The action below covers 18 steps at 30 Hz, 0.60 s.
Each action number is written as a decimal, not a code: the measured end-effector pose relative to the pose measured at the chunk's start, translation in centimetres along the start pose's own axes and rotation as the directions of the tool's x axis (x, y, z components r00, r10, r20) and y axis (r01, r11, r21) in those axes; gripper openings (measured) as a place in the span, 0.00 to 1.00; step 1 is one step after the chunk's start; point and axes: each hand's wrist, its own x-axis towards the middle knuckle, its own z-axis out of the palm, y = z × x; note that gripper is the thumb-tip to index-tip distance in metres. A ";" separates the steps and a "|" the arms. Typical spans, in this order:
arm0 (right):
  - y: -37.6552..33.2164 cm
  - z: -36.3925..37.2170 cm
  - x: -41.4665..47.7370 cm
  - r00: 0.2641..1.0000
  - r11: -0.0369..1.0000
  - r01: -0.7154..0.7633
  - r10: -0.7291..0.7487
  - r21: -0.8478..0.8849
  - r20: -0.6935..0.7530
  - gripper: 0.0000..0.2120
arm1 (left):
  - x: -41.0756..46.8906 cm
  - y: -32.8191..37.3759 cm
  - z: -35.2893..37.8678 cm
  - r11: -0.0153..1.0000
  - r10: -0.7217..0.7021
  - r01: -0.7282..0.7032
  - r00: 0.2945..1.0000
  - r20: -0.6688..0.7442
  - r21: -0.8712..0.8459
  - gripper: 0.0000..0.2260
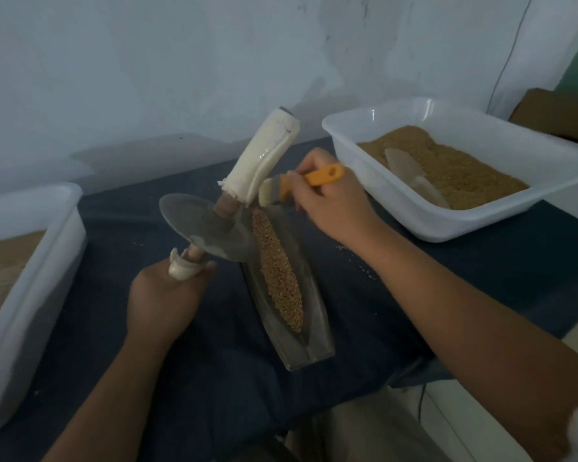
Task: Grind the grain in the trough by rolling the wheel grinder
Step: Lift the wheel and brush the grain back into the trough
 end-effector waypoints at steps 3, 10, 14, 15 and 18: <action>0.0 2.7 1.7 0.994 0.999 -0.028 0.031 -0.029 0.104 0.11 | -0.1 0.1 -0.3 1.000 -0.020 0.020 1.000 -0.012 -0.014 0.10; 0.1 2.6 1.6 0.933 0.976 0.084 -0.006 -0.201 0.360 0.12 | 0.0 0.3 -0.5 0.999 -0.041 0.041 0.999 -0.007 0.009 0.09; -0.7 1.7 2.4 0.984 0.984 0.093 -0.067 -0.153 0.168 0.10 | -0.1 0.8 -0.3 0.999 -0.032 0.033 0.999 -0.008 0.027 0.07; -0.9 2.0 2.5 0.981 0.986 0.069 -0.039 -0.153 0.191 0.09 | -0.1 0.9 -0.3 0.999 -0.031 0.031 0.999 -0.007 0.027 0.07; -0.9 3.0 1.6 0.925 0.974 0.012 0.076 -0.228 0.373 0.10 | -0.2 1.0 -0.4 0.999 -0.030 0.030 0.999 -0.013 0.029 0.07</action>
